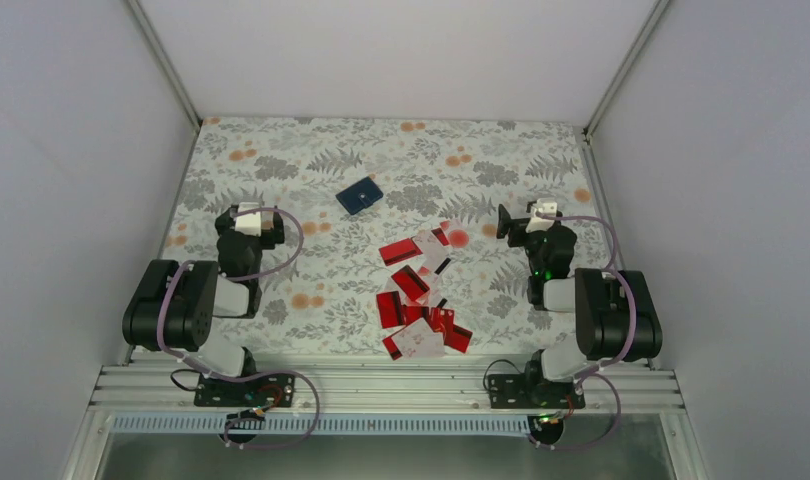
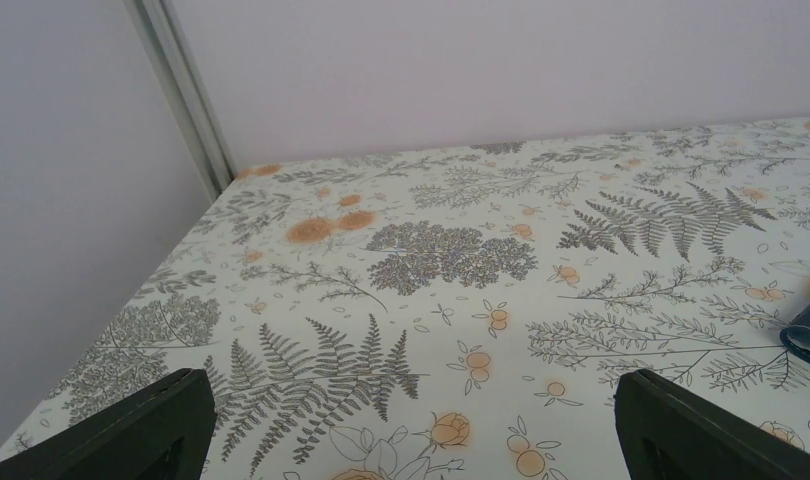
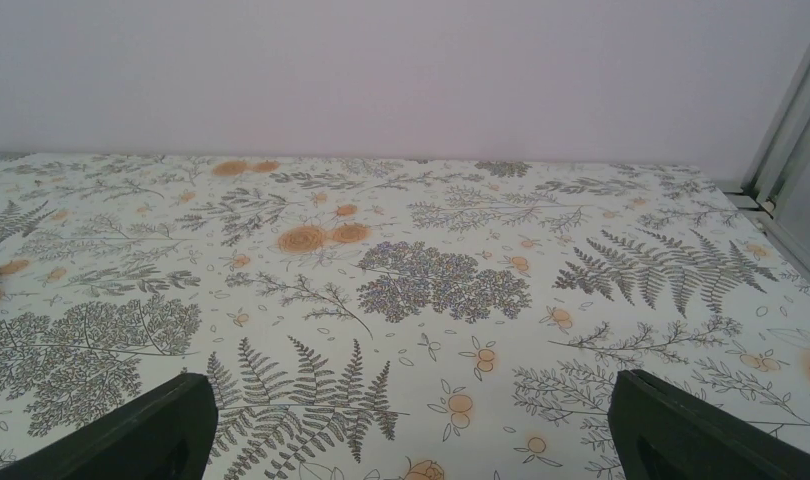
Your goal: Put the credit cards into the card holder
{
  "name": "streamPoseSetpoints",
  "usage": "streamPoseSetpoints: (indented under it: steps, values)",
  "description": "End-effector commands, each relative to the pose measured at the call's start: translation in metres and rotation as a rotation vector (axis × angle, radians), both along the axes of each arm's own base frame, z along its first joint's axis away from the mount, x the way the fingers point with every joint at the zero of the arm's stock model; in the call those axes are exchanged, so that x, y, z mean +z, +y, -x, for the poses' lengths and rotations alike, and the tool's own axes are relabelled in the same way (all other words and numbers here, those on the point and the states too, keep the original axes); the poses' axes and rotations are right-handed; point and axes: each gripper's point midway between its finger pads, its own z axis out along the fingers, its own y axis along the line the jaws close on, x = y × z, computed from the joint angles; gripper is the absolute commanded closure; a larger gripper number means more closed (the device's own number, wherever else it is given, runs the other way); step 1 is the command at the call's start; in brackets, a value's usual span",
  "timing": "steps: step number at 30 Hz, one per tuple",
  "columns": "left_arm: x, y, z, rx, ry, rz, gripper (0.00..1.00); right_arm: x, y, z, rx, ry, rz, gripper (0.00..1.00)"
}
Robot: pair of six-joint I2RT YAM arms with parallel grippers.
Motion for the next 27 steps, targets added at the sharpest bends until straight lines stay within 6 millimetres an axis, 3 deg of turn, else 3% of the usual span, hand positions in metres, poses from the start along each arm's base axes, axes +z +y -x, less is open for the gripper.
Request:
streamPoseSetpoints:
  steps: [1,16,19,23,27]
  values:
    - [0.02,0.0,-0.004,0.0,-0.072,-0.004,0.0,0.014,-0.002,-0.003,-0.004,-0.058,0.02,0.01]
    - [0.017,0.0,-0.005,-0.001,-0.06,-0.003,0.0,0.014,-0.002,-0.002,-0.005,-0.058,0.02,0.01]
    - [0.017,-0.003,-0.008,-0.036,-0.049,0.005,0.0,0.015,-0.003,-0.011,-0.009,-0.019,0.018,0.01]
    - [0.024,-0.002,-0.008,-0.031,-0.065,-0.002,0.0,0.029,-0.01,-0.015,-0.051,-0.008,0.005,0.01]
    - [0.038,-0.001,-0.027,-0.015,0.031,0.01,0.0,0.043,-0.013,-0.018,-0.068,0.026,0.006,0.01]
